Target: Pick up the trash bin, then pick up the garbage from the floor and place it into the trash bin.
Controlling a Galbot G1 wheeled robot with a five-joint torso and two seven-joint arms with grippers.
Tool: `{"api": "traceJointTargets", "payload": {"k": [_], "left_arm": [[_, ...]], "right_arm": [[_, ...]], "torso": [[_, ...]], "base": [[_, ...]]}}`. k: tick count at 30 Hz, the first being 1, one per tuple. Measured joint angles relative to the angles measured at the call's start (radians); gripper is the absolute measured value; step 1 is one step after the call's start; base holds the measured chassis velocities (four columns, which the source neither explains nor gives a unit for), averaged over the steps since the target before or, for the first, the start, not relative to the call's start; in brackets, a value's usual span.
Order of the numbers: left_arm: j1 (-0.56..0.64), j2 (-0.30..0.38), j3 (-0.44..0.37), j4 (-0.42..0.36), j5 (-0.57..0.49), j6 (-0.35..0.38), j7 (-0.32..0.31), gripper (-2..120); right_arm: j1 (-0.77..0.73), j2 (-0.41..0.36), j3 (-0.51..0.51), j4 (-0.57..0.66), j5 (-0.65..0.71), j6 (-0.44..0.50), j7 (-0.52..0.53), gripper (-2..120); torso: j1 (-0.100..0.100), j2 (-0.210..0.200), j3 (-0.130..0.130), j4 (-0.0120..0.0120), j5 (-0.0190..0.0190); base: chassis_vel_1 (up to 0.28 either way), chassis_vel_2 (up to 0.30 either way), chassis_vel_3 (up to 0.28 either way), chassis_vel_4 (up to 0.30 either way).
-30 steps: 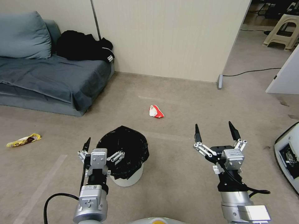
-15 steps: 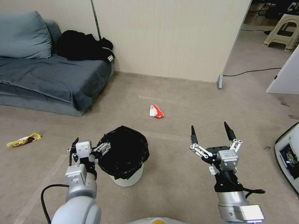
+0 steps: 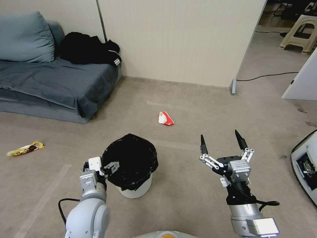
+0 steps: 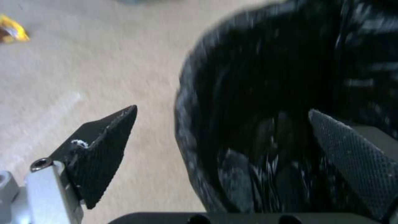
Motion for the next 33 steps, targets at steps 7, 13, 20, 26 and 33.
{"api": "traceJointTargets", "payload": {"k": [7, 13, 20, 26, 33], "left_arm": [[0.004, -0.001, -0.005, 0.027, -0.011, 0.050, 0.021, 100], [-0.008, -0.001, -0.020, 0.047, -0.013, 0.075, 0.028, 100], [-0.014, -0.007, -0.025, 0.070, -0.021, 0.076, 0.026, 96], [-0.028, -0.020, -0.023, 0.083, -0.029, 0.073, 0.021, 93], [-0.041, -0.031, -0.023, 0.098, -0.037, 0.067, 0.012, 71]], "right_arm": [[0.004, -0.004, 0.000, -0.006, 0.000, 0.003, -0.003, 100], [0.006, -0.011, -0.001, -0.006, 0.000, 0.003, -0.006, 100], [0.005, -0.017, -0.001, -0.006, 0.002, 0.004, -0.007, 100], [0.003, -0.020, -0.002, -0.005, 0.002, 0.008, -0.010, 100], [0.001, -0.022, -0.004, -0.005, 0.001, 0.013, -0.013, 100]], "torso": [[0.000, 0.000, 0.000, 0.0001, 0.0000], [0.000, 0.000, 0.000, 0.0001, 0.0000], [0.000, 0.000, 0.000, 0.0001, 0.0000], [0.000, 0.000, 0.000, 0.0001, 0.0002], [0.000, 0.000, 0.000, 0.0002, 0.0004]], "base": [[0.000, 0.000, 0.000, 0.000], [0.000, 0.000, 0.000, 0.000], [0.000, 0.000, 0.000, 0.000], [0.000, 0.000, 0.000, 0.000], [0.000, 0.000, 0.000, 0.000]]}}
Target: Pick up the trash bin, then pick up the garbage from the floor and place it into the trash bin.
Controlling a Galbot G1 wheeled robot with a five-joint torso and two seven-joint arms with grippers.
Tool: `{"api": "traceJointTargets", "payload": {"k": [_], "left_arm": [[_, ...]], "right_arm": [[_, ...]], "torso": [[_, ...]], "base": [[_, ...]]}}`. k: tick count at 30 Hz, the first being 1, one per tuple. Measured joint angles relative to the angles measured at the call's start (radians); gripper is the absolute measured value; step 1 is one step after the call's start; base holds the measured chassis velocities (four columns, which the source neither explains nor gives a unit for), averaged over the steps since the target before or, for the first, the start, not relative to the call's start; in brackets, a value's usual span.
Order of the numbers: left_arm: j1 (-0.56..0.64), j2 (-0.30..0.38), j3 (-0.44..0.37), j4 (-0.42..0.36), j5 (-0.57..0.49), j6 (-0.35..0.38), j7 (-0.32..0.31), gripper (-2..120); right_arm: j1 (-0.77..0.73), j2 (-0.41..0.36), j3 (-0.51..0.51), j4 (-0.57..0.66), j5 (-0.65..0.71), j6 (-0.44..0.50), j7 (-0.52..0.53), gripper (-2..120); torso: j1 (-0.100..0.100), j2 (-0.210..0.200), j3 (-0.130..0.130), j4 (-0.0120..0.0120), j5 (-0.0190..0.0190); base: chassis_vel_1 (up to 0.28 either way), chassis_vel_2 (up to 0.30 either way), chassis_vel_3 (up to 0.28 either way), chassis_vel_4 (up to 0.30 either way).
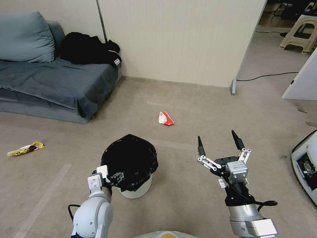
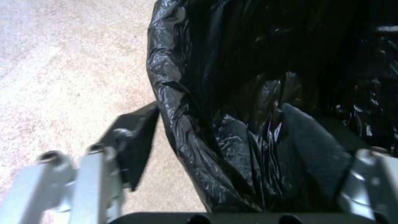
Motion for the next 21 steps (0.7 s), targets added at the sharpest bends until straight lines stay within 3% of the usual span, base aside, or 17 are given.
{"api": "traceJointTargets", "payload": {"k": [11, 12, 17, 21], "left_arm": [[-0.004, -0.009, 0.001, 0.008, 0.002, -0.013, -0.006, 35], [-0.004, -0.010, 0.003, 0.011, 0.004, -0.019, -0.006, 27], [0.001, -0.015, 0.008, 0.022, 0.011, -0.040, -0.007, 7], [0.005, -0.018, 0.010, 0.023, 0.012, -0.048, -0.006, 5]], "right_arm": [[-0.001, 0.001, 0.000, 0.002, -0.003, 0.002, -0.002, 100], [-0.002, 0.002, -0.001, 0.002, -0.005, 0.002, -0.003, 100], [0.000, 0.007, -0.012, 0.008, -0.015, -0.022, 0.063, 100], [0.001, 0.007, -0.020, 0.017, -0.015, -0.041, 0.096, 100]], "torso": [[0.000, 0.000, 0.000, 0.0001, -0.0002], [0.000, 0.000, 0.000, 0.0001, -0.0002], [0.000, 0.000, 0.000, 0.0000, -0.0003], [0.000, 0.000, 0.000, -0.0001, -0.0003]], "base": [[0.000, 0.000, 0.000, 0.000], [0.000, 0.000, 0.000, 0.000], [0.000, 0.000, 0.000, 0.000], [0.000, 0.000, 0.000, 0.000]]}}
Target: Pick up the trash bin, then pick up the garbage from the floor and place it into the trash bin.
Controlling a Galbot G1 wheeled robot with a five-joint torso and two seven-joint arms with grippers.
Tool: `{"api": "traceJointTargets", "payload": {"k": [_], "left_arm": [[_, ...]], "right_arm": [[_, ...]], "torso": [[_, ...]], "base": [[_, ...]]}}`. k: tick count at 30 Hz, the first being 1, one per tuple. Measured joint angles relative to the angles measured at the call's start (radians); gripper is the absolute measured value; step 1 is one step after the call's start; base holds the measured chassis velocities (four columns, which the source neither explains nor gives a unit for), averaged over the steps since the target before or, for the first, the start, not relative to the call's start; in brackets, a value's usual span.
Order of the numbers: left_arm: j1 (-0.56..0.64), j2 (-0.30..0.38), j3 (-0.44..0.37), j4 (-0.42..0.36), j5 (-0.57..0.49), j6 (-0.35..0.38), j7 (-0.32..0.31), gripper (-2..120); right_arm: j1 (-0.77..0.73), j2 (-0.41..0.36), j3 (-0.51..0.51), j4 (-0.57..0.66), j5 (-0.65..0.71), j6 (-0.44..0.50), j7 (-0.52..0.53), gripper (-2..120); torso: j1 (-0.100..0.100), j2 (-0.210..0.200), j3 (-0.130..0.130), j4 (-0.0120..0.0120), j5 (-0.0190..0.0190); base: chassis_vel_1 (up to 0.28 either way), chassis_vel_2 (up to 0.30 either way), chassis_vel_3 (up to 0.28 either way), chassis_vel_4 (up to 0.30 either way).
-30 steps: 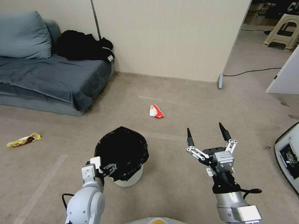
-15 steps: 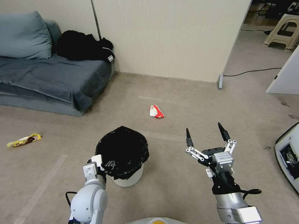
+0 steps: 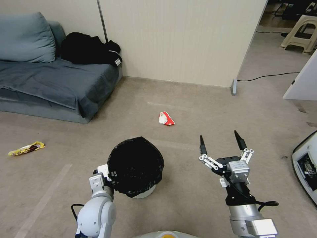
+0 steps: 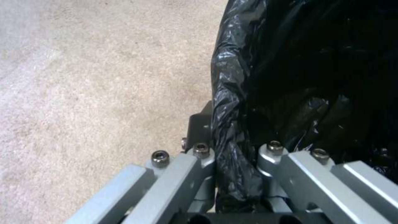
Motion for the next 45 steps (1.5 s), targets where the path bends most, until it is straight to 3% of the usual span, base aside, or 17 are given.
{"api": "traceJointTargets", "payload": {"k": [13, 19, 27, 29, 40, 45], "left_arm": [[0.054, -0.002, 0.022, -0.060, 0.023, -0.021, 0.000, 4], [0.132, 0.036, 0.035, -0.248, 0.063, -0.040, -0.011, 0], [0.237, 0.047, 0.070, -0.404, 0.132, -0.073, -0.008, 0], [0.299, 0.052, 0.104, -0.447, 0.176, -0.112, -0.007, 0], [0.425, 0.063, 0.129, -0.451, 0.303, -0.349, -0.031, 0], [0.429, 0.062, 0.152, -0.450, 0.375, -0.402, -0.057, 0]], "right_arm": [[0.006, 0.000, -0.009, 0.010, -0.007, -0.002, 0.035, 100], [0.010, 0.001, -0.017, 0.010, 0.032, 0.027, 0.046, 100], [0.007, 0.013, -0.013, 0.002, 0.026, 0.048, 0.031, 100], [0.006, 0.021, -0.007, -0.004, 0.024, 0.057, 0.022, 100], [0.010, 0.013, 0.006, -0.026, 0.036, 0.060, 0.005, 100], [0.010, 0.009, 0.013, -0.033, 0.044, 0.058, -0.011, 100]], "torso": [[0.000, 0.000, 0.000, -0.0003, -0.0014], [0.000, 0.000, 0.000, 0.0002, -0.0006], [0.000, 0.000, 0.000, 0.0002, -0.0002], [0.000, 0.000, 0.000, 0.0001, 0.0001], [0.000, 0.000, 0.000, 0.0001, -0.0002], [0.000, 0.000, 0.000, 0.0001, 0.0000]], "base": [[0.000, 0.000, 0.000, 0.000], [0.000, 0.000, 0.000, 0.000], [0.000, 0.000, 0.000, 0.000], [0.000, 0.000, 0.000, 0.000], [0.000, 0.000, 0.000, 0.000], [0.000, 0.000, 0.000, 0.000]]}}
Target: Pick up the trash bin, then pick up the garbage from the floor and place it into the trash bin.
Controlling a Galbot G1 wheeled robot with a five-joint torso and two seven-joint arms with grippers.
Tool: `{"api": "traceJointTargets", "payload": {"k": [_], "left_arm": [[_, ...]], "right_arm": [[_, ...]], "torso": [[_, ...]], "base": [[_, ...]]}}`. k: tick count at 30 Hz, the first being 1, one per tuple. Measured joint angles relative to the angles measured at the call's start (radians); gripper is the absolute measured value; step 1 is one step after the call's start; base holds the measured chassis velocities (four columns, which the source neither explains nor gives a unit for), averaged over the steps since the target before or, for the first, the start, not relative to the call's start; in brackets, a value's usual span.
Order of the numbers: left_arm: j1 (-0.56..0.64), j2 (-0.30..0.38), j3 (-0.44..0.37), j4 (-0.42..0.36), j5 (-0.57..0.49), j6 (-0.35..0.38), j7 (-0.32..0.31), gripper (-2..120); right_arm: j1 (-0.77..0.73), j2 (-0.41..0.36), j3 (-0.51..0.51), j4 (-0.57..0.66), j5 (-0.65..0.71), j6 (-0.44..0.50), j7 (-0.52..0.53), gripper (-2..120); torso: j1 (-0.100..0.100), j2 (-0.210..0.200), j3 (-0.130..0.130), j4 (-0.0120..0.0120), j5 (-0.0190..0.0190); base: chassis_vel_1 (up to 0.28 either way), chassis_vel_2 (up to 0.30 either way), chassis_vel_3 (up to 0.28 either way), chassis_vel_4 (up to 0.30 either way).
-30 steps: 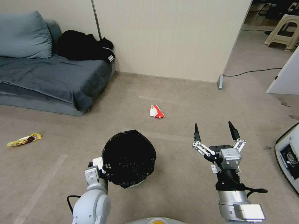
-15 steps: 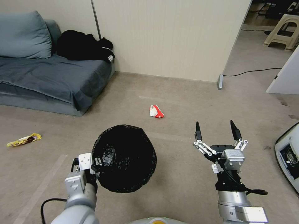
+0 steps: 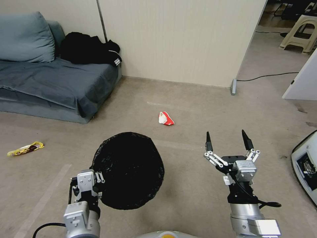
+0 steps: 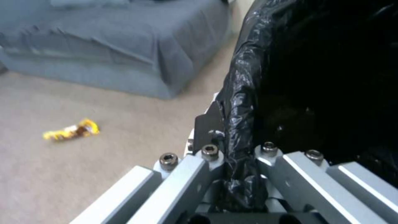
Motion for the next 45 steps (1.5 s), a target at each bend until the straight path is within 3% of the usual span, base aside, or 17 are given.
{"api": "traceJointTargets", "payload": {"k": [8, 18, 45], "left_arm": [[0.002, -0.001, 0.035, 0.009, 0.025, -0.018, -0.019, 0], [0.002, -0.005, 0.048, 0.008, -0.001, 0.027, -0.023, 0], [-0.002, -0.016, 0.039, 0.004, -0.014, 0.044, -0.004, 0]], "right_arm": [[0.000, 0.002, 0.006, -0.007, 0.005, -0.001, -0.019, 100], [0.002, 0.013, 0.007, -0.017, 0.006, 0.002, -0.033, 100], [0.011, 0.020, 0.005, -0.032, -0.004, 0.010, -0.051, 100]], "torso": [[0.000, 0.000, 0.000, -0.0001, -0.0001], [0.000, 0.000, 0.000, 0.0000, -0.0002], [0.000, 0.000, 0.000, 0.0000, -0.0001]], "base": [[0.000, 0.000, 0.000, 0.000], [-0.028, 0.021, 0.028, -0.028], [-0.223, 0.218, 0.218, -0.219]]}}
